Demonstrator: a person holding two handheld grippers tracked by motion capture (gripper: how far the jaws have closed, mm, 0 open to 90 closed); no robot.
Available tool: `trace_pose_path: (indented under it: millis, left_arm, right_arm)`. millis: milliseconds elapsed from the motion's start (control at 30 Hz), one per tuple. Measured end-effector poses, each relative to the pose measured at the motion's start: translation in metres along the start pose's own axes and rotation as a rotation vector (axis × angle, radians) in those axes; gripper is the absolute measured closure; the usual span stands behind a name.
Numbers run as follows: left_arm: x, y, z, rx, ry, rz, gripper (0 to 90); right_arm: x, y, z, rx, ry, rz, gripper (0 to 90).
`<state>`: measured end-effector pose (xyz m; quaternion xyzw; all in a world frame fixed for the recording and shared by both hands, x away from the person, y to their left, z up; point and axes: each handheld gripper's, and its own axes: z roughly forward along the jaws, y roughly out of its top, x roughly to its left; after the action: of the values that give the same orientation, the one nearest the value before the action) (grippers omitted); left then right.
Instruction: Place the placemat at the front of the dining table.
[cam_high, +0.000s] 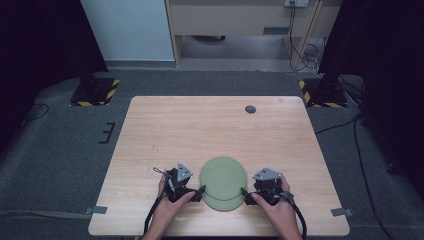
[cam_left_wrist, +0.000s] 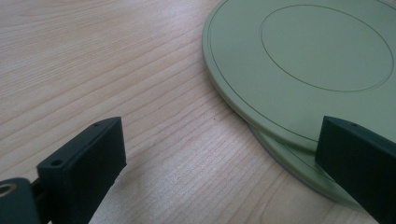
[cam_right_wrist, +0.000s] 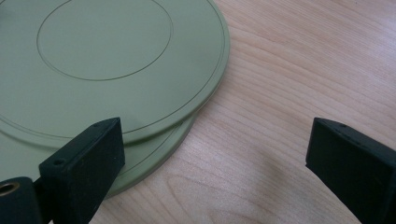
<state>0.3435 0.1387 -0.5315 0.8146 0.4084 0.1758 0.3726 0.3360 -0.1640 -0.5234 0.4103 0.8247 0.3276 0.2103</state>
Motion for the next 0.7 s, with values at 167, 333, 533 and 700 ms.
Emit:
trace_pose_path:
  millis: [167,333,533,700]
  left_arm:
    - [0.0003,0.0002,0.0004,0.001,0.002,0.0,0.3]
    - [0.0004,0.0007,0.0018,-0.003,0.007,-0.012,0.0]
    - [0.001,0.0011,0.003,-0.006,0.01,-0.017,0.0]
    - [0.0012,0.0011,0.0032,-0.008,0.01,-0.018,0.1]
  right_arm:
    - [0.0003,0.0011,0.0018,0.004,-0.005,-0.004,3.6]
    - [-0.0012,0.0022,0.0033,0.002,-0.013,0.009,2.6]
    - [-0.0016,0.0029,0.0041,-0.002,-0.021,0.02,2.6]
    - [-0.0021,0.0031,0.0044,-0.004,-0.024,0.019,3.1]
